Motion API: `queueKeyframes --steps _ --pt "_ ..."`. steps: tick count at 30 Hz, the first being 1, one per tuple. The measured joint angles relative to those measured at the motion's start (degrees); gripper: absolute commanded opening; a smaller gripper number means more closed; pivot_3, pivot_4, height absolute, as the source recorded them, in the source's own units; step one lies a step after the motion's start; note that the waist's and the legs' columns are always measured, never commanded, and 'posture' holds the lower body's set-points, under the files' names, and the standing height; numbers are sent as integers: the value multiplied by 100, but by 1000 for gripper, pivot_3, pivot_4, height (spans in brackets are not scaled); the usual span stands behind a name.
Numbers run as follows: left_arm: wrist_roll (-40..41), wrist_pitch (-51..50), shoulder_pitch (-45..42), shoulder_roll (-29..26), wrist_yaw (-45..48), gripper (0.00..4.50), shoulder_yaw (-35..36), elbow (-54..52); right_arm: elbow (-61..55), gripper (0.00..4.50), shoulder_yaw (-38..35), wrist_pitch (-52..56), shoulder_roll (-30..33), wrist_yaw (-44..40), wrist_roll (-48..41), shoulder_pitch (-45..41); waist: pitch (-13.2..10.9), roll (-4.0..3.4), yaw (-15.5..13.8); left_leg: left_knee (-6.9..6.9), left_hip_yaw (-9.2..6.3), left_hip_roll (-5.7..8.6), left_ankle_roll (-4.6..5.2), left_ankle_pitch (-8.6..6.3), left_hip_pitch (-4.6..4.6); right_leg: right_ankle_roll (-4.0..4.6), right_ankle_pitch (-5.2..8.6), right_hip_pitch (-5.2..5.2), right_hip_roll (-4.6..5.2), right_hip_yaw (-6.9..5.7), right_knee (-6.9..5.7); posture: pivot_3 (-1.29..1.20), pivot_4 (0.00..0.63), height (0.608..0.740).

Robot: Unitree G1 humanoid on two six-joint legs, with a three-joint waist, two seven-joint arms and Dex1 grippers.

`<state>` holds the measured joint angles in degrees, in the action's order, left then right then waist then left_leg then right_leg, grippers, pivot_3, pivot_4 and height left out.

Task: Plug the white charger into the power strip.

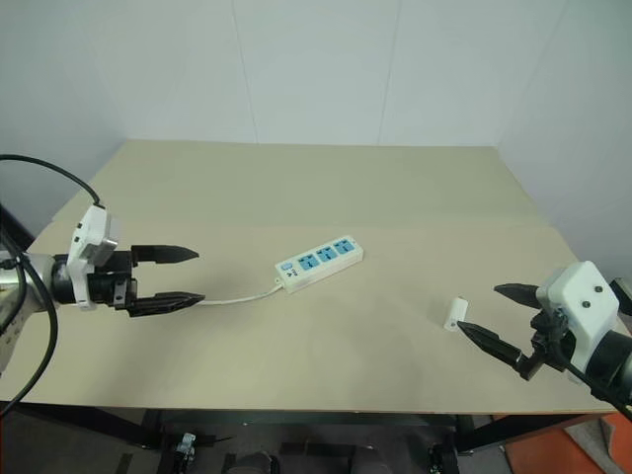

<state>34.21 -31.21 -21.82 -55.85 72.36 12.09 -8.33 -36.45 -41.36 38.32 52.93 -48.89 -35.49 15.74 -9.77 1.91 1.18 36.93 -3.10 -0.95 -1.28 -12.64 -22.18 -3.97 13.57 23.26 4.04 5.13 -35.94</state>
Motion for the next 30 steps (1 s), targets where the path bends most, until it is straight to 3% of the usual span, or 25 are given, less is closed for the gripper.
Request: queueKeyframes --steps 17,20,24,30 --pt "-113 134 -111 255 -1 4465 -225 176 -19 4500 -4 0 -1 -30 42 45 0 0 -3 1 0 1 0 0 1 0 0 -2 0 1 -1 0 150 740" --pt "-394 364 -375 763 -338 4465 -525 326 -22 4500 32 -4 -1 -17 41 -99 0 0 -35 5 -1 3 0 0 4 -4 -3 -10 2 1 0 0 150 740" --pt "-1065 846 -1057 1892 -1036 4465 -1164 1197 -16 4500 273 -4 7 37 37 -367 2 4 -65 14 -4 10 0 1 -2 -10 -9 -14 4 0 5 0 150 740" --pt "-1556 1760 -1629 2805 -1267 4465 -1446 2636 -20 4500 310 2 8 89 30 -513 1 5 -9 9 -5 10 2 -1 -8 26 -30 -3 2 1 3 0 150 740"
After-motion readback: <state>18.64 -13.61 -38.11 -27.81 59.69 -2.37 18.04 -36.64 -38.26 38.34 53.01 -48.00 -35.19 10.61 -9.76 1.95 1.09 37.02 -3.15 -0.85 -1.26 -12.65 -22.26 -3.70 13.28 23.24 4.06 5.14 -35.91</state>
